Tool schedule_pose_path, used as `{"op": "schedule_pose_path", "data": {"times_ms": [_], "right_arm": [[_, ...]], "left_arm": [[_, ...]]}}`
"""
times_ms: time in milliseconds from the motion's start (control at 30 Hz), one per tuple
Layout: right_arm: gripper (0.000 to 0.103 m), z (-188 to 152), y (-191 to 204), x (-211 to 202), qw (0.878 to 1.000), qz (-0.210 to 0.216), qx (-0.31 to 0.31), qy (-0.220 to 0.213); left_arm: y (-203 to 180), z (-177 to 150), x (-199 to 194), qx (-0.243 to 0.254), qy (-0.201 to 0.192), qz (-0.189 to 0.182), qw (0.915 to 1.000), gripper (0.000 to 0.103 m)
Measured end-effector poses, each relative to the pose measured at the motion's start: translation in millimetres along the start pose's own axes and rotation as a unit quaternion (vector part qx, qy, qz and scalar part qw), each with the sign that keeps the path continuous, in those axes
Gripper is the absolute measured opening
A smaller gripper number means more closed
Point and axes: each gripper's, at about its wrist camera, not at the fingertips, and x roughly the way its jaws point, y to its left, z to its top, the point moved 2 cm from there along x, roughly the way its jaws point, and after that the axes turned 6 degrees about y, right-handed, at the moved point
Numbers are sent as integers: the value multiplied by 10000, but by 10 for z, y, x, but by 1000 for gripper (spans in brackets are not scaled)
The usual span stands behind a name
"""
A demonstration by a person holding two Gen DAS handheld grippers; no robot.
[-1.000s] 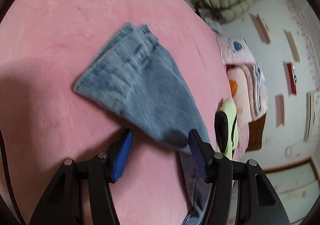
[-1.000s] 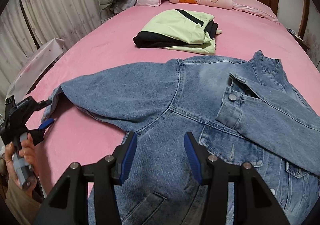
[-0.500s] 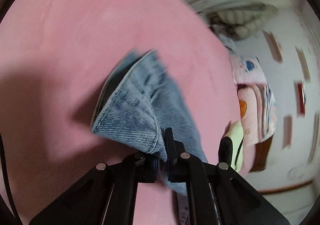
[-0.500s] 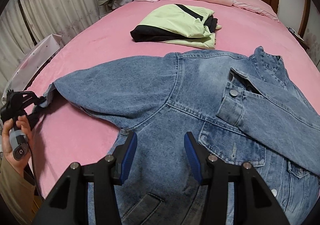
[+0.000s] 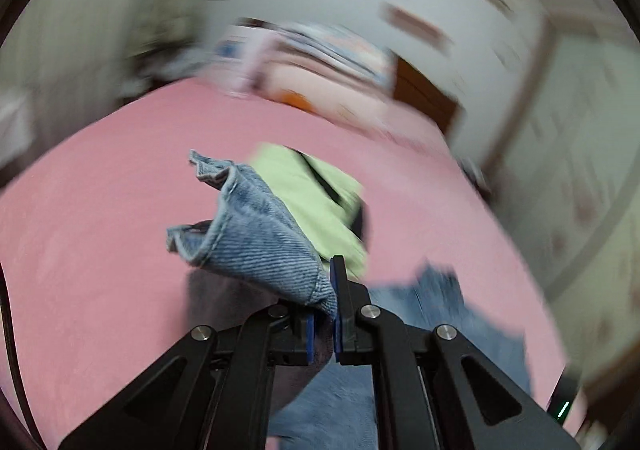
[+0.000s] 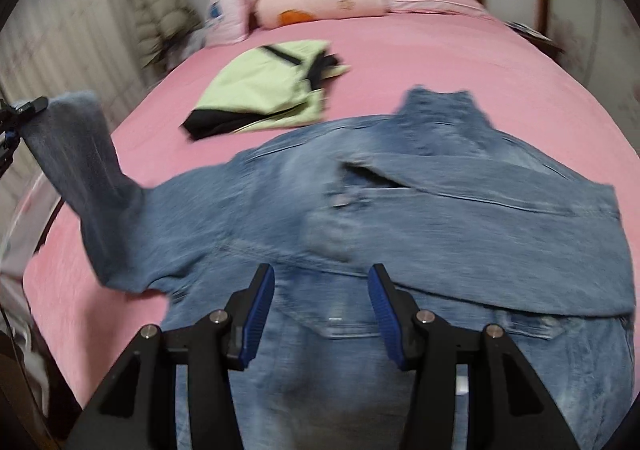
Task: Fold large clothes
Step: 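Lift the held sleeve with the left tool toward the jacket center, then lay the cuff across the jacket body and open the left tool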
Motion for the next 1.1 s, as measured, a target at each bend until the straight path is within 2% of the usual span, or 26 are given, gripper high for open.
{"op": "schedule_pose_path", "data": {"times_ms": [67,100,133,233,333,433,500,533,600,633,667,767,867,933,1000,1100], "right_arm": [[49,-17,-239,-48,9997,-64,230,-27],[49,-28,-334,-63,9994,-73,327,-17],[49,-50,-435,-74,9991,-79,419,0],[49,-129,-696,-76,9979,-150,620,83],[49,-204,-865,-51,9971,-187,711,186],[49,-254,-974,-23,9966,-113,769,270],[49,-271,-1016,-6,9963,-48,804,303],[49,-273,-1026,3,9960,0,829,320],[49,-262,-1035,20,9953,139,893,333],[49,-243,-1031,28,9948,235,927,339],[49,-245,-1028,19,9945,305,940,342],[49,-178,-994,19,9925,594,1006,359],[51,-104,-955,35,9880,1010,1084,429],[53,-84,-935,63,9848,1209,1138,518],[54,-82,-919,121,9816,1365,1187,618],[54,-116,-909,257,9772,1511,1249,820]], "left_arm": [[-557,-213,359,720,480,-118,9962,4],[-719,-306,504,880,662,-200,9937,4],[-930,-523,753,1066,1043,-299,9884,4],[-1204,-1071,1257,1293,1881,-335,9730,4],[-1341,-1526,1568,1614,2369,-111,9580,9],[-1418,-1698,1524,1966,2323,180,9524,15],[-1371,-1649,1468,1991,2294,185,9526,33],[-1347,-1592,1393,1943,2227,183,9551,40],[-1366,-1430,1243,1817,1993,186,9628,70],[-1311,-1333,1088,1709,1747,179,9695,74],[-1303,-1299,1004,1659,1609,185,9728,78],[-1108,-1109,659,1468,1190,340,9814,80],[-865,-1026,428,1247,923,619,9859,86],[-631,-1039,298,1029,840,879,9872,87],[-383,-1106,247,757,917,1060,9872,87],[67,-1302,308,163,1274,1271,9835,87]]}}
